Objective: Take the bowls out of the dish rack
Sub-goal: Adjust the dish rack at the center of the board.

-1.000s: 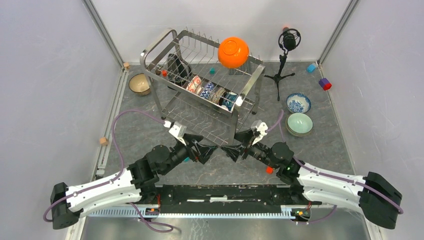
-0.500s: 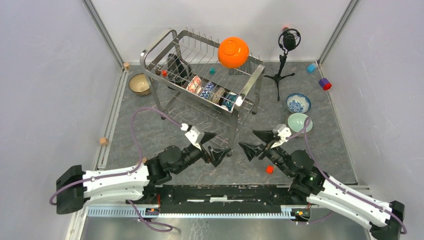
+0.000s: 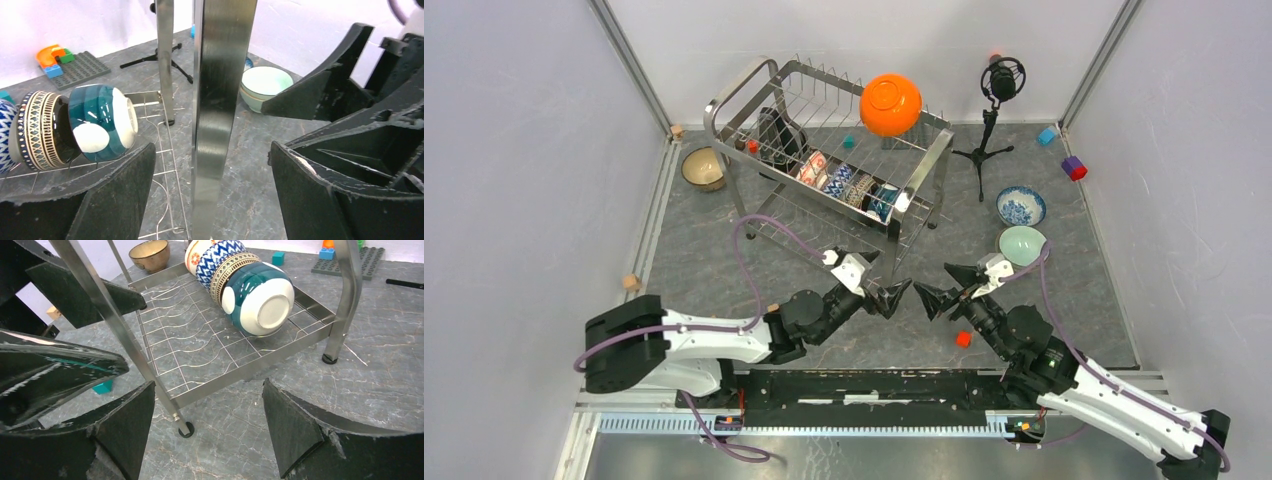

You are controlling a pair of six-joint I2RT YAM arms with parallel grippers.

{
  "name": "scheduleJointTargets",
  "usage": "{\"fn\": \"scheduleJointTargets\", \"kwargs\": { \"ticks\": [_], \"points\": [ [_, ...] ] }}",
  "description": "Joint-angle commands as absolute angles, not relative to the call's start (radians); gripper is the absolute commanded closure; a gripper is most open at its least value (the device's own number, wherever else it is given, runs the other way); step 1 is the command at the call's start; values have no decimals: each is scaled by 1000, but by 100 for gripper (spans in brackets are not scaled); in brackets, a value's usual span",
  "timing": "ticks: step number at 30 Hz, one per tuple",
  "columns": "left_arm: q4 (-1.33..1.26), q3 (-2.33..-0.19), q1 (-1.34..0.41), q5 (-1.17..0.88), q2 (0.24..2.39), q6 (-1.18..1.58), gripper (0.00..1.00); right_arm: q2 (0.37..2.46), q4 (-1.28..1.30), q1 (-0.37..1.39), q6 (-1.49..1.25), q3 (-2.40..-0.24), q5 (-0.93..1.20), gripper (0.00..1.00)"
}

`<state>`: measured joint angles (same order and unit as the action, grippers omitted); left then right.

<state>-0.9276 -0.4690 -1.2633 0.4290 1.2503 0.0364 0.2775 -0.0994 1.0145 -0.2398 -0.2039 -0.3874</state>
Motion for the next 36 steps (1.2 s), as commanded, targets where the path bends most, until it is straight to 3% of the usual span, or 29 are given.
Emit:
{"fn": "scheduleJointTargets", "kwargs": {
  "ticks": [1,6,13,17,20,29,36],
  "points": [
    [-1155,-513,-1276,549,1339,-68,12,253,-110,1019,-253,-192,-435,17],
    [-1180,-531,-1279,556,1393,-71,20,238,-106,1020,-259,-191,-436,17],
    [-1151,-533,-1282,521,1394,-67,45,240,-113,1020,-262,-184,-447,17],
    [-1147,-526,-1289,523,1391,-71,67,247,-120,1020,-263,-182,-449,17],
    [-1146,-514,-1295,526,1380,-77,77,255,-121,1020,-258,-184,-457,17],
    [-1064,-429,-1315,546,1244,-12,88,271,-148,1020,-224,-184,-476,16],
    [-825,-388,-1328,503,1042,67,92,260,-157,1020,-175,-194,-493,16]
  ]
}}
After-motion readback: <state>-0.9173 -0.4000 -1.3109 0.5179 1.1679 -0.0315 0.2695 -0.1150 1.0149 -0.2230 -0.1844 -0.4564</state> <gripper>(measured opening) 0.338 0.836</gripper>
